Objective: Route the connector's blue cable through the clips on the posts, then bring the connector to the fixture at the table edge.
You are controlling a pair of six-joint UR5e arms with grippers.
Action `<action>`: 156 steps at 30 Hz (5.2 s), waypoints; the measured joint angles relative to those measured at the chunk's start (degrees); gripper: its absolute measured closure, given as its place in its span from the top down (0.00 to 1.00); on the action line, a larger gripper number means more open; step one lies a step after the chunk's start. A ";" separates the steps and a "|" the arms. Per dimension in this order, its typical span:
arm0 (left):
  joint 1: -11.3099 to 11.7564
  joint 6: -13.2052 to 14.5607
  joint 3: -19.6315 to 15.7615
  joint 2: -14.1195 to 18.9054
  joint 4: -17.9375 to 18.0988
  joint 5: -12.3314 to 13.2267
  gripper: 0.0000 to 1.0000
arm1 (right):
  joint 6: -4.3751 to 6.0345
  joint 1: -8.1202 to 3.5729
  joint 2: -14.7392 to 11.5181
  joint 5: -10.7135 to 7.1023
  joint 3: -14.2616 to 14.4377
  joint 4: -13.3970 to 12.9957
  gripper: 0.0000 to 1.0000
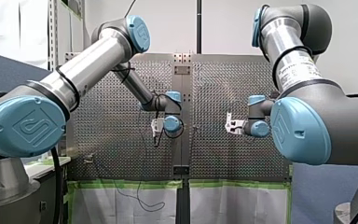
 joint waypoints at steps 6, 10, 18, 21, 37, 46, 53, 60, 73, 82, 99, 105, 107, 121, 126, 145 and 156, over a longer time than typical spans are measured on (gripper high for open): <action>-0.12 0.18 -0.01 0.00 -0.63 1.13 0.55 | 0.01 0.00 0.04 -0.35 -0.22 0.08 0.00; -0.32 1.09 -0.01 0.01 -1.99 0.39 0.45 | -0.04 0.01 0.03 -0.42 -0.24 0.27 0.00; -0.61 2.42 -0.03 0.05 -4.90 -1.66 0.74 | -0.20 0.06 0.01 -0.44 -0.25 0.69 0.00; -0.64 3.12 -0.08 0.06 -6.11 -0.73 1.00 | -0.21 0.07 0.03 -0.42 -0.25 0.90 0.00; -1.85 6.53 -0.20 0.57 -11.00 0.64 1.00 | -0.35 0.19 0.01 -0.39 -0.25 2.19 0.00; -3.27 6.75 -1.25 2.62 -10.42 0.15 1.00 | -0.30 0.19 0.02 -0.39 -0.24 2.54 0.00; -4.30 8.32 -3.58 3.31 -9.65 0.93 1.00 | -0.17 0.20 0.03 -0.39 -0.25 2.56 0.00; -5.52 9.15 -6.45 3.77 -8.54 1.80 1.00 | -0.25 0.19 0.03 -0.39 -0.24 2.78 0.00; -6.62 9.21 -8.89 6.18 -7.24 1.35 1.00 | -0.38 0.27 0.02 -0.39 -0.24 3.26 0.00; -6.99 9.17 -8.94 7.07 -6.90 1.75 1.00 | -0.43 0.28 0.01 -0.46 -0.25 3.51 0.00; -9.40 9.50 -9.47 7.19 -8.06 2.61 1.00 | -0.43 0.29 0.02 -0.57 -0.24 3.69 0.00; -10.00 9.55 -9.53 7.20 -8.03 2.07 1.00 | -0.43 0.31 0.03 -0.57 -0.22 3.70 0.00; -10.15 9.55 -9.57 7.20 -8.04 2.00 1.00 | -0.43 0.30 0.03 -0.57 -0.23 3.74 0.00; -11.03 9.29 -9.56 7.25 -7.49 1.67 1.00 | -0.48 0.29 0.03 -0.57 -0.24 3.86 0.00; -11.33 9.23 -9.86 7.43 -7.43 1.02 1.00 | -0.47 0.31 0.03 -0.57 -0.22 3.83 0.00; -11.28 3.44 -18.51 16.02 0.81 -6.65 1.00 | -0.31 0.36 0.04 -0.49 -0.23 3.71 0.00; -12.04 1.09 -24.14 21.64 -0.37 -12.27 1.00 | -0.32 0.44 0.03 -1.11 -0.21 4.44 0.00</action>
